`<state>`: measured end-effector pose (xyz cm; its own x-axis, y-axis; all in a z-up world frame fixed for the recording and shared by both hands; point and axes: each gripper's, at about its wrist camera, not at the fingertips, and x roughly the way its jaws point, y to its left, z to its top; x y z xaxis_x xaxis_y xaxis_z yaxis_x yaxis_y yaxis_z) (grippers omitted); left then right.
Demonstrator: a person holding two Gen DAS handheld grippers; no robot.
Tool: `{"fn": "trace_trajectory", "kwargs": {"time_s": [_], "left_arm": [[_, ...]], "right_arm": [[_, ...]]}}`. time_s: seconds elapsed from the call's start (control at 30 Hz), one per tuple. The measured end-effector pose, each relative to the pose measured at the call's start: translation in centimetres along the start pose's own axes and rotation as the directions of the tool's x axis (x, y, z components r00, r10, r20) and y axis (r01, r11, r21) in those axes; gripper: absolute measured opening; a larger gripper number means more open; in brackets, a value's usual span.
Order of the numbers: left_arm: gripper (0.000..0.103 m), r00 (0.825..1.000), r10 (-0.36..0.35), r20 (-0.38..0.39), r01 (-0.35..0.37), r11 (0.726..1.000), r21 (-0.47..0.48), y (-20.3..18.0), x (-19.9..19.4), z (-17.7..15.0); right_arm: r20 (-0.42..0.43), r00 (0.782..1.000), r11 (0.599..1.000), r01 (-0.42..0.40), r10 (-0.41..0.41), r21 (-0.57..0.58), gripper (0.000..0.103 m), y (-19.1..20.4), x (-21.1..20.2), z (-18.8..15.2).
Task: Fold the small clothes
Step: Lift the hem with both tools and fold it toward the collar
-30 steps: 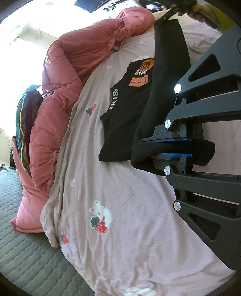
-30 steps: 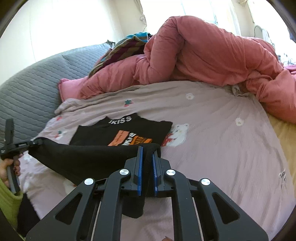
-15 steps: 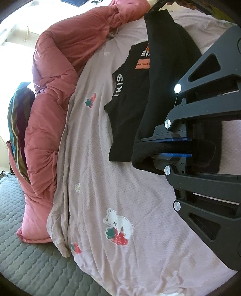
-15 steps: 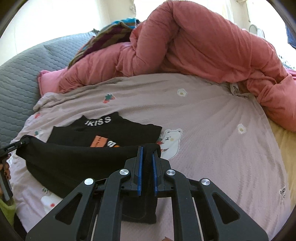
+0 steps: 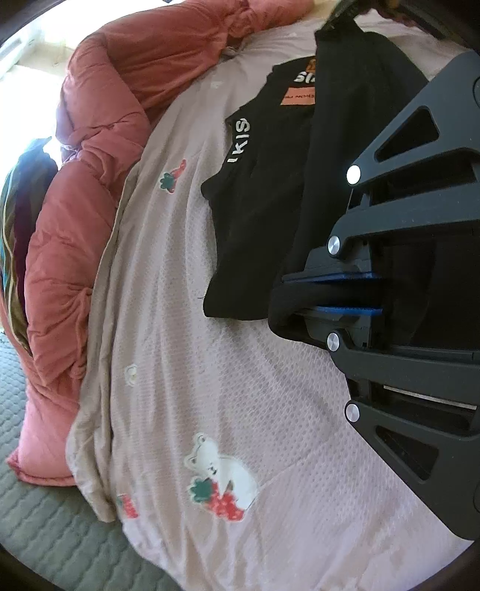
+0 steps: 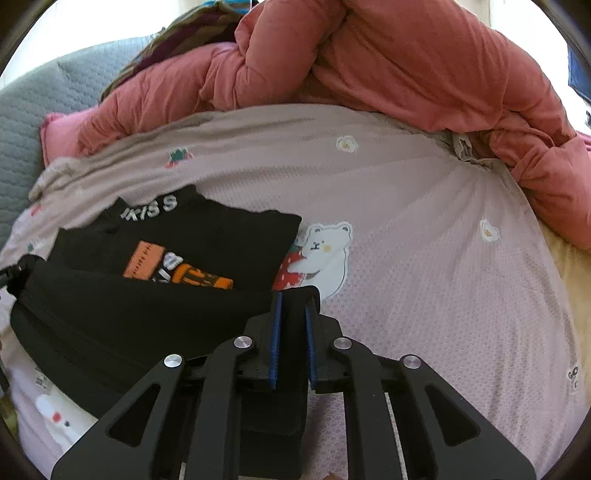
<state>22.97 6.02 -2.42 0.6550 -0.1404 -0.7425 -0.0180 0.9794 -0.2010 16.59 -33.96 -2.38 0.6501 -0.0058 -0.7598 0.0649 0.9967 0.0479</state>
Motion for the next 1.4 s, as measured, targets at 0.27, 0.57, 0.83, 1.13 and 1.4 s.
{"fn": "trace_trajectory", "kwargs": {"time_s": [0.27, 0.57, 0.83, 1.13, 1.4], "left_arm": [[0.009, 0.991, -0.081, 0.109, 0.083, 0.996, -0.011, 0.9, -2.9, -0.3], [0.040, 0.985, -0.065, 0.163, 0.061, 0.998, 0.026, 0.0, -5.0, -0.4], [0.037, 0.985, -0.073, 0.158, 0.064, 0.996, 0.060, -0.3, -6.9, -1.8], [0.000, 0.987, -0.153, 0.056, 0.136, 0.963, 0.231, -5.0, -7.3, -6.0], [0.000, 0.990, -0.131, -0.047, 0.139, 0.919, 0.370, -8.7, -5.1, -9.3]], "right_arm": [[0.045, 0.996, 0.996, 0.069, -0.071, 0.049, 0.070, -0.9, -2.2, 0.0], [0.095, 0.992, 0.988, -0.063, 0.078, -0.144, 0.070, 5.3, -6.5, -1.9], [-0.041, 0.980, 0.945, -0.197, 0.193, -0.263, 0.034, 10.7, -5.8, -4.5], [-0.125, 0.978, 0.948, -0.195, 0.168, -0.251, 0.025, 11.6, -3.4, -5.8], [-0.114, 0.978, 0.952, -0.196, 0.173, -0.236, 0.026, 11.7, -2.2, -5.5]]}}
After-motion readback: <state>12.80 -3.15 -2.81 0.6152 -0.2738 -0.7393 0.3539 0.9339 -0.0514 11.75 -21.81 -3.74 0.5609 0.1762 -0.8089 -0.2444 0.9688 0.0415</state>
